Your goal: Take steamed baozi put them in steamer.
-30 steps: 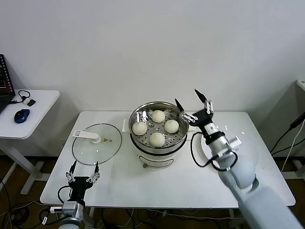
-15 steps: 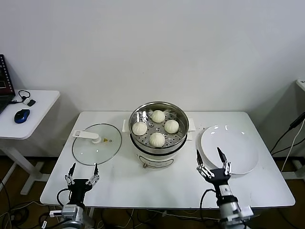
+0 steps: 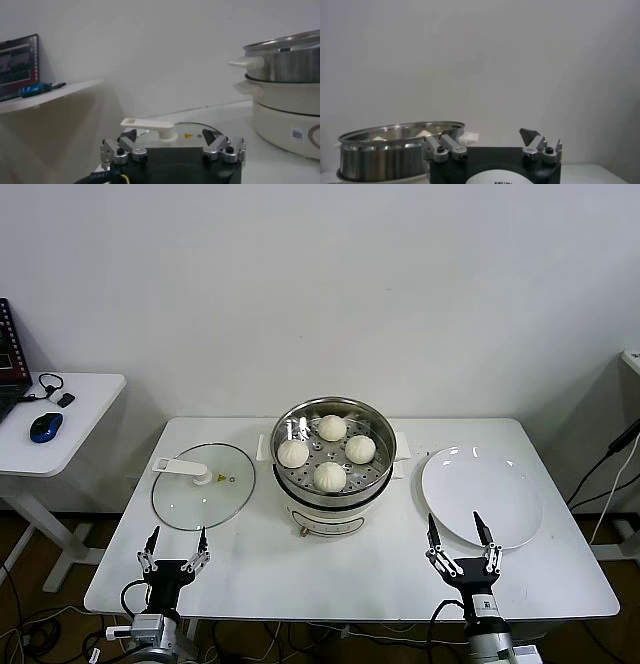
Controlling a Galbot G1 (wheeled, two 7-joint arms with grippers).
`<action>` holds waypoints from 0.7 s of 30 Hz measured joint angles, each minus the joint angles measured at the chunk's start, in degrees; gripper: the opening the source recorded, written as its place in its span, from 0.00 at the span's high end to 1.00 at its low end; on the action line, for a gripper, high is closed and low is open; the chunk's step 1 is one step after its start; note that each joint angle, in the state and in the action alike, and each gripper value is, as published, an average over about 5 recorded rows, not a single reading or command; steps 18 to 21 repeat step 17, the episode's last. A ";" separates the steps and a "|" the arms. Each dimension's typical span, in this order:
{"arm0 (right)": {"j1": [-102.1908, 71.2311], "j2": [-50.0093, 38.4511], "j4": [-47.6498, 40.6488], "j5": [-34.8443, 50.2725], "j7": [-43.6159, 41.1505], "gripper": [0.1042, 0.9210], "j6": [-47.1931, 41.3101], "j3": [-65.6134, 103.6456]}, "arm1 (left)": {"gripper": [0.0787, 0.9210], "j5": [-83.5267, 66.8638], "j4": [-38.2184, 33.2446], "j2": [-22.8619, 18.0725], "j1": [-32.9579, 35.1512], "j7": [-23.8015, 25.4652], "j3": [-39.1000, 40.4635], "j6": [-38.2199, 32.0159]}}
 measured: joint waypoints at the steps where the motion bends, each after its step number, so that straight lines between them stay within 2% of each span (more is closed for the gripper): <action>1: -0.13 0.17 -0.04 -0.10 -0.03 0.12 0.12 0.02 | 0.12 0.01 0.00 -0.01 -0.01 0.00 0.00 0.00; 21: -1.13 1.69 0.06 -1.18 -0.31 0.12 0.96 -0.51 | 0.12 0.04 0.19 0.02 -0.27 0.00 0.01 0.00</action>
